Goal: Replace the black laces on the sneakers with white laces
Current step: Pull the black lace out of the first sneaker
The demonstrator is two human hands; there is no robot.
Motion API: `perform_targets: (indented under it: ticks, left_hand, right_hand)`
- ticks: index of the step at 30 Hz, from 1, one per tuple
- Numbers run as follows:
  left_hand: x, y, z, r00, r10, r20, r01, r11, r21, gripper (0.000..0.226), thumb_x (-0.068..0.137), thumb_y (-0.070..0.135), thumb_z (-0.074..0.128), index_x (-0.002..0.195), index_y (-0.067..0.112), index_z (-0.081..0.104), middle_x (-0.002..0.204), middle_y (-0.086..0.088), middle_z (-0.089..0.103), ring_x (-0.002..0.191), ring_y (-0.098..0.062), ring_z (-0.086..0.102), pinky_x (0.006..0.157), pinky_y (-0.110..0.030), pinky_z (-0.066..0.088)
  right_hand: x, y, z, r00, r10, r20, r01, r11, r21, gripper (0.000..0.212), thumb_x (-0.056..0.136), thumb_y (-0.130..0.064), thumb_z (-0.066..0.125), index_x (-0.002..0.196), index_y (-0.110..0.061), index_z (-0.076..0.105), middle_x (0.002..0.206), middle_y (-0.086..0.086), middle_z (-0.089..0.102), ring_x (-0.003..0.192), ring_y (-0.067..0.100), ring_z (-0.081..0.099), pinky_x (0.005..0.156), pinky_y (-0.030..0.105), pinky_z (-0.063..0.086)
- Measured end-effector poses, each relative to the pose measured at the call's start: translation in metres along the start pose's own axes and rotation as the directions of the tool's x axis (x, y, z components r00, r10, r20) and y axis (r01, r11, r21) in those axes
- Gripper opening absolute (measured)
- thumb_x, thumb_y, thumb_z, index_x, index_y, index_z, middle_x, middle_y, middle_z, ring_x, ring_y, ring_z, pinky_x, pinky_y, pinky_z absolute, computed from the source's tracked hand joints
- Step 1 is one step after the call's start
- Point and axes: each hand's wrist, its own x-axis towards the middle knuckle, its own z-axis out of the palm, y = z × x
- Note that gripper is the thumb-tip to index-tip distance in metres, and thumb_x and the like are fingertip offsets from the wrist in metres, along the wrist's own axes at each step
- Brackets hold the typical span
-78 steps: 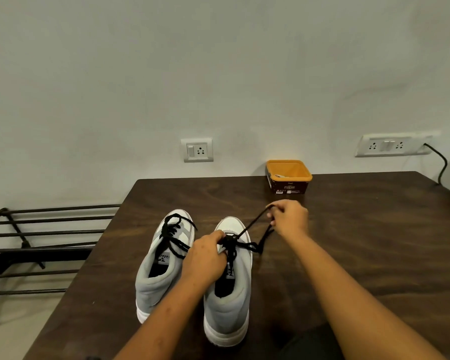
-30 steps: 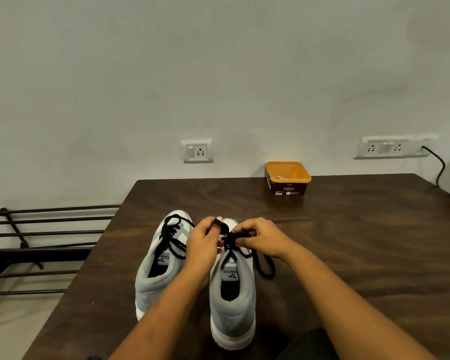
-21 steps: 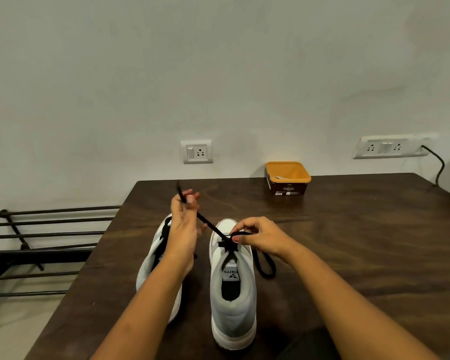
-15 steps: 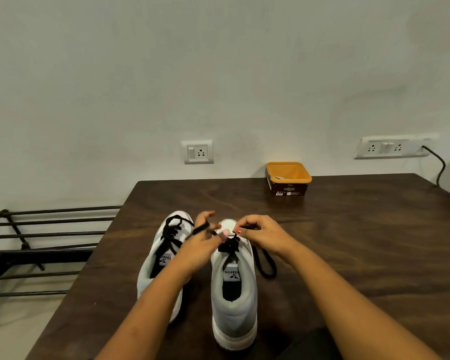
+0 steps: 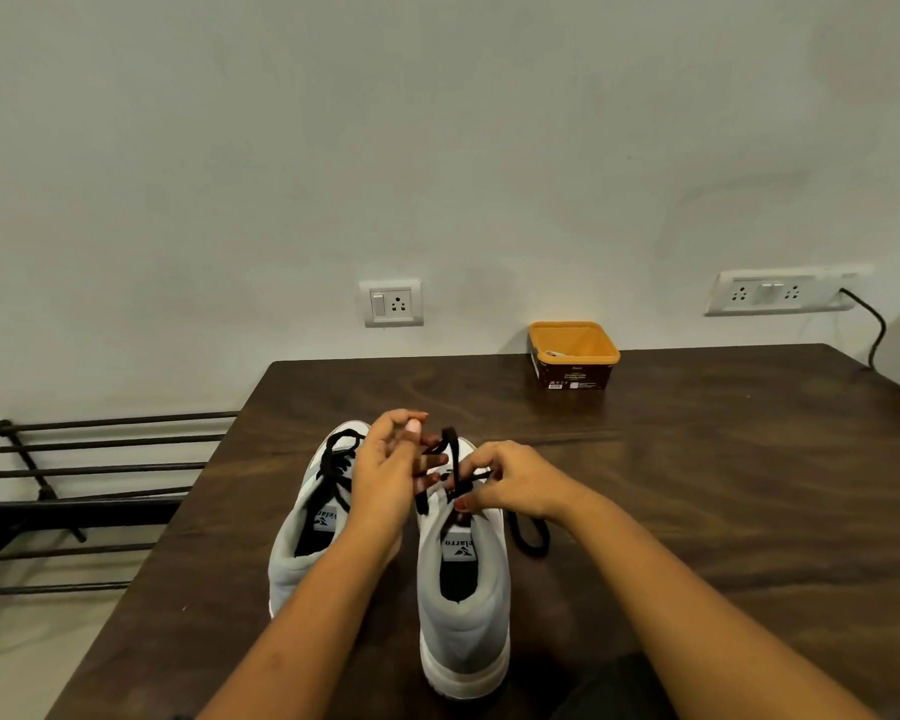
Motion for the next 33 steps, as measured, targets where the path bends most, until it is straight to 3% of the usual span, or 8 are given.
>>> perform_targets:
  ticks: [3, 7, 13, 23, 25, 27, 30, 33]
  left_hand:
    - [0.001, 0.003, -0.002, 1.000, 0.003, -0.029, -0.004, 0.999, -0.054, 0.018, 0.099, 0.016, 0.044, 0.105, 0.006, 0.058, 0.092, -0.001, 0.064, 0.079, -0.008, 0.065, 0.063, -0.019, 0.055]
    - [0.009, -0.009, -0.013, 0.992, 0.098, 0.074, -0.115, 0.953, 0.280, 0.010, 0.090, 0.004, 0.059, 0.095, 0.011, 0.063, 0.087, 0.004, 0.063, 0.077, -0.002, 0.061, 0.068, -0.012, 0.049]
    - [0.003, -0.037, -0.008, 0.966, 0.025, 0.258, -0.219, 0.611, 0.761, 0.015, 0.079, 0.018, 0.073, 0.092, 0.017, 0.066, 0.084, 0.009, 0.060, 0.074, -0.008, 0.057, 0.067, -0.011, 0.042]
    - [0.000, -0.039, -0.006, 0.967, 0.055, 0.250, -0.237, 0.561, 0.793, 0.023, 0.082, 0.013, 0.059, 0.093, 0.032, 0.053, 0.098, 0.013, 0.065, 0.074, -0.013, 0.057, 0.075, -0.029, 0.050]
    - [0.000, -0.040, -0.005, 0.967, 0.106, 0.231, -0.252, 0.517, 0.818, 0.018, 0.080, 0.014, 0.058, 0.090, 0.027, 0.053, 0.094, 0.012, 0.065, 0.073, -0.014, 0.057, 0.070, -0.029, 0.049]
    - [-0.001, -0.041, -0.003, 0.961, 0.170, 0.217, -0.273, 0.485, 0.831, 0.015, 0.078, 0.015, 0.058, 0.089, 0.024, 0.055, 0.088, 0.010, 0.064, 0.076, -0.015, 0.059, 0.068, -0.032, 0.050]
    - [-0.004, -0.042, 0.001, 0.948, 0.242, 0.205, -0.297, 0.449, 0.843, 0.013, 0.077, 0.015, 0.058, 0.086, 0.024, 0.054, 0.083, 0.007, 0.063, 0.077, -0.017, 0.059, 0.067, -0.036, 0.051]
    - [-0.006, -0.047, 0.002, 0.945, 0.256, 0.202, -0.301, 0.447, 0.842, 0.014, 0.082, 0.016, 0.057, 0.089, 0.024, 0.048, 0.082, 0.006, 0.061, 0.075, -0.019, 0.058, 0.063, -0.036, 0.049]
  right_hand:
    - [0.001, -0.001, 0.004, 1.000, -0.003, 0.016, 0.004, 0.999, -0.045, 0.018, 0.080, -0.013, 0.075, 0.099, -0.013, 0.075, 0.087, -0.014, 0.062, 0.074, -0.015, 0.056, 0.066, 0.002, 0.041]
    - [0.004, -0.003, 0.003, 0.998, 0.024, -0.062, -0.009, 0.974, 0.227, 0.008, 0.089, -0.007, 0.064, 0.089, -0.013, 0.069, 0.078, -0.006, 0.063, 0.061, -0.005, 0.057, 0.059, 0.011, 0.043]
    - [0.003, -0.009, -0.006, 0.924, 0.219, -0.313, 0.032, 0.773, 0.633, 0.024, 0.100, -0.004, 0.039, 0.089, -0.015, 0.057, 0.074, 0.004, 0.059, 0.061, 0.010, 0.055, 0.048, 0.017, 0.046]
    - [0.002, 0.046, -0.043, 0.356, 0.746, -0.563, 0.067, 0.580, 0.812, 0.024, 0.102, -0.020, 0.042, 0.122, -0.012, 0.052, 0.111, 0.009, 0.055, 0.093, 0.024, 0.061, 0.055, 0.026, 0.052]
    - [-0.004, 0.061, -0.046, 0.431, 0.697, -0.573, -0.316, 0.711, 0.628, 0.021, 0.098, -0.020, 0.049, 0.113, -0.008, 0.056, 0.101, 0.011, 0.060, 0.079, 0.025, 0.065, 0.060, 0.033, 0.053]
    - [-0.008, 0.058, -0.038, 0.659, 0.655, -0.370, -0.611, 0.753, 0.245, 0.023, 0.097, -0.027, 0.053, 0.093, -0.007, 0.063, 0.076, 0.006, 0.061, 0.059, 0.021, 0.060, 0.059, 0.032, 0.050]
    - [-0.005, 0.037, -0.023, 0.818, 0.549, -0.174, -0.571, 0.812, -0.119, 0.032, 0.092, -0.037, 0.059, 0.077, -0.011, 0.070, 0.069, 0.001, 0.066, 0.061, 0.016, 0.061, 0.063, 0.028, 0.051]
    - [0.002, 0.018, -0.015, 0.951, 0.257, -0.171, -0.274, 0.958, -0.084, 0.010, 0.089, -0.028, 0.065, 0.089, -0.021, 0.072, 0.087, -0.002, 0.068, 0.085, 0.014, 0.063, 0.078, 0.025, 0.049]
